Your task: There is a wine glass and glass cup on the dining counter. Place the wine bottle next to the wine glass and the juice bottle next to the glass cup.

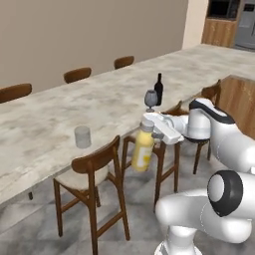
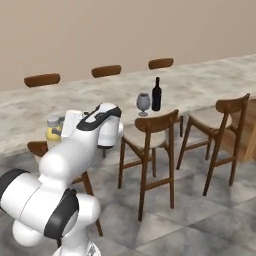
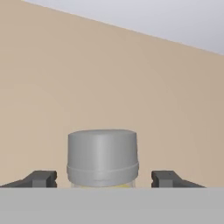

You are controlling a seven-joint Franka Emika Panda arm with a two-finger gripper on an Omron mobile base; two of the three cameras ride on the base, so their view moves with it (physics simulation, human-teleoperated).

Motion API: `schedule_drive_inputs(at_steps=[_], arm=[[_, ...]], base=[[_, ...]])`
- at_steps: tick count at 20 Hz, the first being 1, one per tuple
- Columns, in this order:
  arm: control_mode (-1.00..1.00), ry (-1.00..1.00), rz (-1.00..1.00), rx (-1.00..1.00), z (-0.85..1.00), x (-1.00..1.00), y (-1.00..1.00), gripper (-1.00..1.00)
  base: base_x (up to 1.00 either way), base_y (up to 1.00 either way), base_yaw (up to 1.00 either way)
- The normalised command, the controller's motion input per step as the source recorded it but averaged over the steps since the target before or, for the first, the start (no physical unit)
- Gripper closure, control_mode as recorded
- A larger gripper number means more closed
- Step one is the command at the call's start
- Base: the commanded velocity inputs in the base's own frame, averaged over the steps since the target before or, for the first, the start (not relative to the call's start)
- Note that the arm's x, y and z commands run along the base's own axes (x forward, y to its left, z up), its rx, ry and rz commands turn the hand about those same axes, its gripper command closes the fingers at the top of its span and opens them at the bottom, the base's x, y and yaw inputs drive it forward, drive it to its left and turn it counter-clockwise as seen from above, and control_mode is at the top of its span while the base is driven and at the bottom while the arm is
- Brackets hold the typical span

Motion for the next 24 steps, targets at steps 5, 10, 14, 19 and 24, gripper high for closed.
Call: schedule_drive_inputs(at_steps=[5,10,14,19,24], arm=[[1.0,0.0,0.0,0.0,0.0,0.0,0.0,1.0],[1.0,0.0,0.0,0.0,0.0,0.0,0.0,1.0],[1.0,0.0,0.0,0.0,0.0,0.0,0.0,1.0],[1.0,0.0,0.0,0.0,0.0,0.0,0.0,1.0],[1.0,0.0,0.0,0.0,0.0,0.0,0.0,1.0]], base=[[0.31,-0.35,0.27],[0.29,-0.36,0.26],[0.28,-0.35,0.28],[0.31,-0.38,0.23],[0.36,-0.36,0.21]])
